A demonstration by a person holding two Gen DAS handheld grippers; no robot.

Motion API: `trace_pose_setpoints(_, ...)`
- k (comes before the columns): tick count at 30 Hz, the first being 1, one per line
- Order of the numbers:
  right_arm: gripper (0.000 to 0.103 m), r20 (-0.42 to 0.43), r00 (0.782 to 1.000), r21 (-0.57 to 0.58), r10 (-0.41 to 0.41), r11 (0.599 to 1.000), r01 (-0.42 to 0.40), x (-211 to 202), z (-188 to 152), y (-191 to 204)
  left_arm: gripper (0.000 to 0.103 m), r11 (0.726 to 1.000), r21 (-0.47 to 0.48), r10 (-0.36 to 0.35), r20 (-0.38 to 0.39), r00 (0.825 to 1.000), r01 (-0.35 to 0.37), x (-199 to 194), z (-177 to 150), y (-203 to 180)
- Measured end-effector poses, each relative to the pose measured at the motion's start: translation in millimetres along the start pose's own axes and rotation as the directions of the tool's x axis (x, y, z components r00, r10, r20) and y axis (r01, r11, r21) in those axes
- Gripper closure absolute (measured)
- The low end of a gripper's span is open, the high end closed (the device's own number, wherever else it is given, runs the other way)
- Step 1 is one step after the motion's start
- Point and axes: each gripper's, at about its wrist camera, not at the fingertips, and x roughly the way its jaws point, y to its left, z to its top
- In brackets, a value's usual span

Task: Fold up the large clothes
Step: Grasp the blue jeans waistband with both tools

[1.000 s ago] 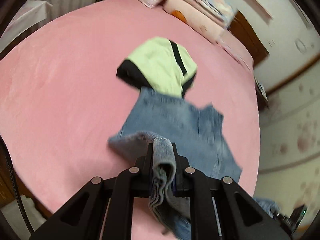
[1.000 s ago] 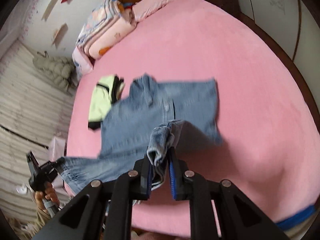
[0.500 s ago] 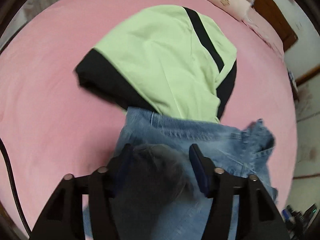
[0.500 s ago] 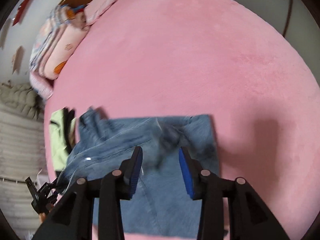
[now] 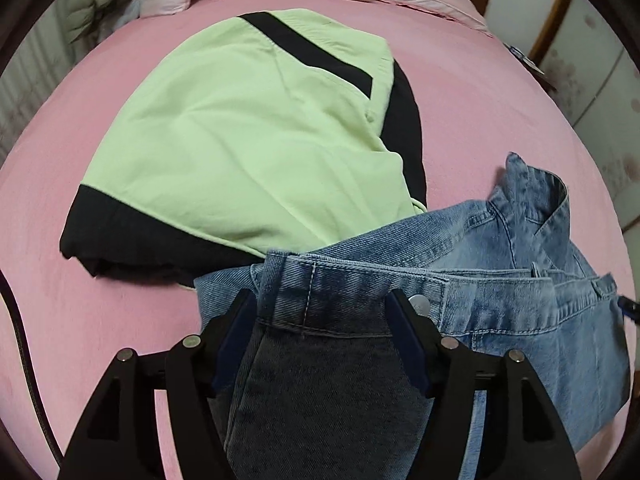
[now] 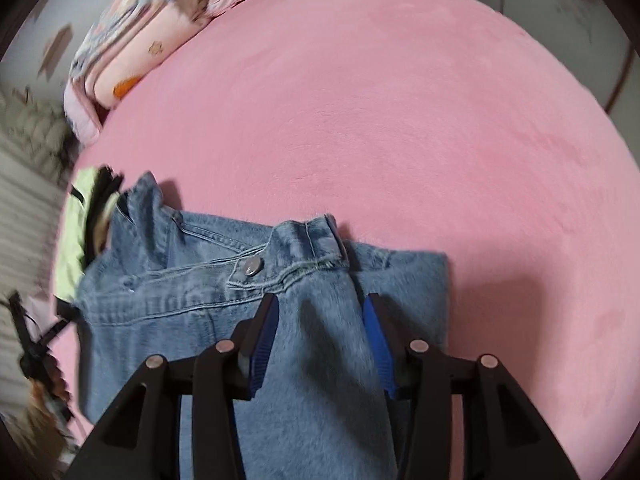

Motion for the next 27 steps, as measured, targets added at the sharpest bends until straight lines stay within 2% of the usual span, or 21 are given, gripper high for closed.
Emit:
trace_pose_setpoints(5,0.059,-0.017,0.999,-0.072,-0.040,0.997,0.039,19.7,8.4,8.8,0.037,0.998,0.053,-0.026,0.005,1.000,0.026,-0.9,-2.7,3.9)
trace_pose_setpoints(11,0.056,-0.038,0.998,-0.100,-0.043,0.994,0.039,36.6,11.6,10.8,0.037,0.994,0.087,-0.064,-0.009,0.998,0.064,4.7,-0.4,6.3)
trace_pose_setpoints(14,0.058,-0.025,0.999,-0.102,-0.032,0.994,0.030,35.6,9.7,9.7,0.044,0.994,0.064,-0.085,-0.018,0.996,0.086,9.8,1.0,7.6)
trace_pose_setpoints(17,0.072,-0.011,0.998,-0.094,-0.060,0.994,0.058,31.2,5.8,12.2,0.061,0.996,0.082,-0.027,-0.004,1.000,0.027,6.0,-1.3,-1.7)
trace_pose_setpoints(18,0.079,0.003,0.997,-0.102,-0.072,0.992,0.072,27.6,3.6,15.2,0.073,0.995,0.100,-0.002,0.009,1.000,0.001,1.7,-3.0,-7.0)
trace_pose_setpoints(19,0.084,0.013,0.997,-0.112,-0.074,0.991,0.075,23.8,1.1,18.8,0.077,0.993,0.116,0.023,0.022,0.999,-0.025,-3.5,-5.2,-13.3)
trace_pose_setpoints(20,0.086,0.034,0.995,-0.125,-0.090,0.988,0.094,18.3,-2.3,24.1,0.079,0.989,0.130,0.066,0.047,0.997,-0.071,-10.4,-7.5,-20.6)
trace_pose_setpoints(23,0.091,0.108,0.987,-0.166,-0.116,0.977,0.133,-6.3,-14.0,40.2,0.082,0.982,0.127,0.127,0.116,0.985,-0.142,-32.1,-10.0,-33.3)
trace_pose_setpoints(27,0.092,0.202,0.975,-0.120,-0.094,0.985,0.120,-44.1,-18.0,40.0,0.082,0.983,0.065,0.158,0.179,0.971,-0.172,-56.6,-1.3,-38.6)
